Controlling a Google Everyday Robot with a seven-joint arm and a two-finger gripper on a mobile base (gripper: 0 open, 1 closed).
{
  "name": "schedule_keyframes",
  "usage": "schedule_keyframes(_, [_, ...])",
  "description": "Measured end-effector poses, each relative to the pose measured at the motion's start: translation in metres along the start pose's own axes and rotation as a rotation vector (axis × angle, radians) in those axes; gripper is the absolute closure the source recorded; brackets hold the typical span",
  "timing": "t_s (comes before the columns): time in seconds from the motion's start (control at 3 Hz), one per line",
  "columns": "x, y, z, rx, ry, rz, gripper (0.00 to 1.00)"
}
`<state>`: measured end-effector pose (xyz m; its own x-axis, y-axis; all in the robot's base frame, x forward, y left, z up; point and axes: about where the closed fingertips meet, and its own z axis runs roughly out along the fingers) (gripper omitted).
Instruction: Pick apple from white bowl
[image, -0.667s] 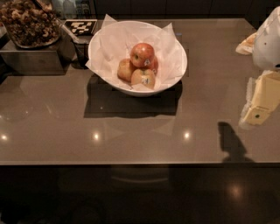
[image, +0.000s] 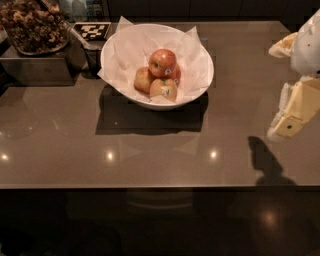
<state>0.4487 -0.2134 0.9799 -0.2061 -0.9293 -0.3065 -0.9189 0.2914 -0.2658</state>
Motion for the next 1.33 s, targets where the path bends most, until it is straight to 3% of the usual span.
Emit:
schedule_keyframes(0.33, [-0.009, -0.038, -0.004, 0.066, -0.214, 0.017, 0.00])
schedule_keyframes(0.67, [-0.046, -0.077, -0.011, 0.059, -0.445, 0.027, 0.00])
schedule_keyframes(1.0, [-0.059, -0.085, -0.028, 0.070, -0.515, 0.026, 0.00])
schedule_keyframes(1.33, [-0.060, -0.084, -0.005, 0.076, -0.559, 0.084, 0.00])
